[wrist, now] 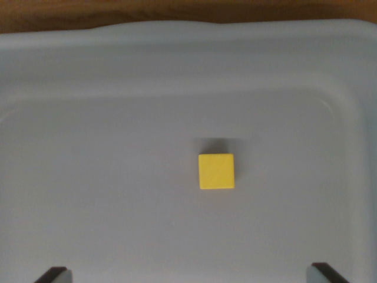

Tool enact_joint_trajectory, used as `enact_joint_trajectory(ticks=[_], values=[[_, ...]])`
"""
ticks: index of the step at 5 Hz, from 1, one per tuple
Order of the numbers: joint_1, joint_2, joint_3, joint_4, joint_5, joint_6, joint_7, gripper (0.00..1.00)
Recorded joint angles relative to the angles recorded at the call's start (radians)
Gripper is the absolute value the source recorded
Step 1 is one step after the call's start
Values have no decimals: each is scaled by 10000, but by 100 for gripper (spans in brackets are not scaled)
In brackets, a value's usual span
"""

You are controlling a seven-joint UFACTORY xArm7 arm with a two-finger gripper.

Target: Pick yellow cube

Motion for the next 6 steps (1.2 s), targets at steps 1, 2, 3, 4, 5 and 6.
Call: enact_joint_trajectory(ticks=[1, 2, 3, 4, 5, 6], values=[[-17, 146, -11, -114, 30, -225, -50, 0], [-17, 146, -11, -114, 30, -225, -50, 0], [-37, 327, -24, -255, 67, -503, -113, 0], [-37, 327, -24, -255, 67, -503, -113, 0], [-60, 527, -39, -412, 108, -813, -182, 0], [-60, 527, -39, -412, 108, -813, -182, 0]])
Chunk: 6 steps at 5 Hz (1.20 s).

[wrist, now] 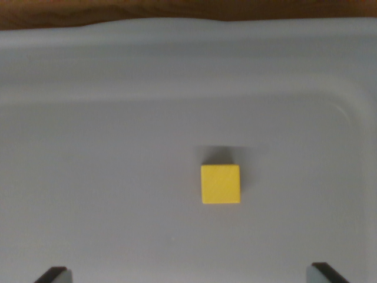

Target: Pick yellow cube

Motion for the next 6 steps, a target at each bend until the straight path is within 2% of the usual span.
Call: enact_joint_trajectory(ticks=[1, 2, 3, 4, 5, 6], values=[[-27, 238, -17, -185, 49, -366, -82, 0], [-27, 238, -17, -185, 49, -366, -82, 0], [-57, 496, -37, -387, 102, -765, -171, 0], [-57, 496, -37, -387, 102, -765, -171, 0], [-88, 773, -57, -603, 159, -1191, -267, 0], [-88, 773, -57, -603, 159, -1191, -267, 0]])
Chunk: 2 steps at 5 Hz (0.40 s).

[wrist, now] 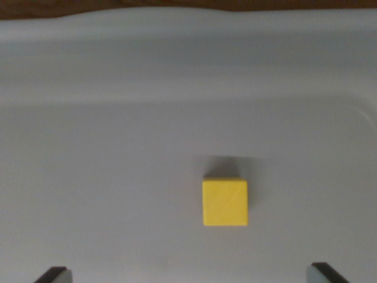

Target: Pick yellow cube

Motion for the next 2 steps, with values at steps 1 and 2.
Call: enact_joint_trajectory(ticks=[1, 2], values=[[-33, 291, -21, -227, 60, -449, -100, 0], [-33, 291, -21, -227, 60, -449, -100, 0]])
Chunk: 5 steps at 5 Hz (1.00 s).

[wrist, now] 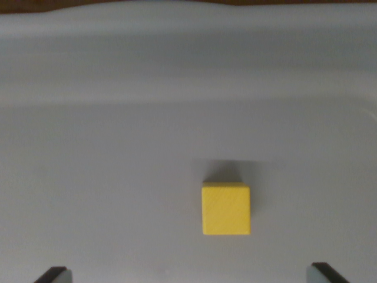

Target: Pick yellow cube

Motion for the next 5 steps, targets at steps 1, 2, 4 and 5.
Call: enact_joint_trajectory(ticks=[1, 2, 4, 5], values=[[-34, 301, -22, -235, 62, -463, -104, 0], [-34, 301, -22, -235, 62, -463, -104, 0], [-69, 607, -45, -474, 124, -936, -209, 0], [-104, 915, -67, -714, 188, -1410, -315, 0]])
